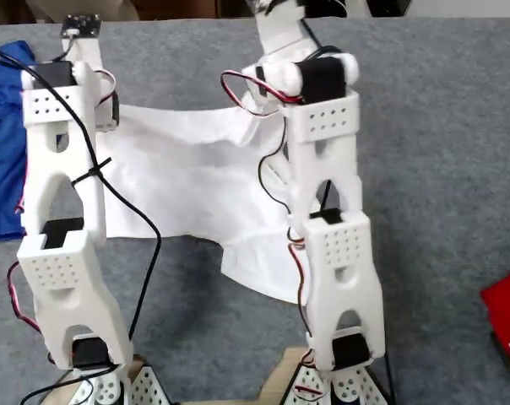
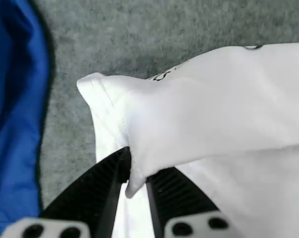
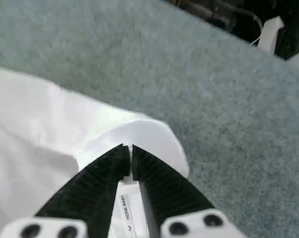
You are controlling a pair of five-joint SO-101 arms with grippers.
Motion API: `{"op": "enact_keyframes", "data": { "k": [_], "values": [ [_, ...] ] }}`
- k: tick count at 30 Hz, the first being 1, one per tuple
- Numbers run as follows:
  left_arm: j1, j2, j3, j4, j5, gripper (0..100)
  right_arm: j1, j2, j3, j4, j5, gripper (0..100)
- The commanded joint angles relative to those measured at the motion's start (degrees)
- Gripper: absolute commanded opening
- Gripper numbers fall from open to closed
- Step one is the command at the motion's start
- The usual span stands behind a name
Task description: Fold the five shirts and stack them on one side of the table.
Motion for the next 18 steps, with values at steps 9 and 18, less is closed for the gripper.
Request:
{"op": "enact_keyframes", "data": {
  "k": [9, 18],
  "values": [
    [-3.5, -0.9, -4.5, 12.6, -6.0, 2, -6.5, -29.8, 38.5, 0.9, -4.4, 0.5],
    [-9.5, -1.0, -0.5, 12.6, -12.8, 2, -4.4, -43.5, 62.6, -0.2, -4.4, 0.5]
  ]
}}
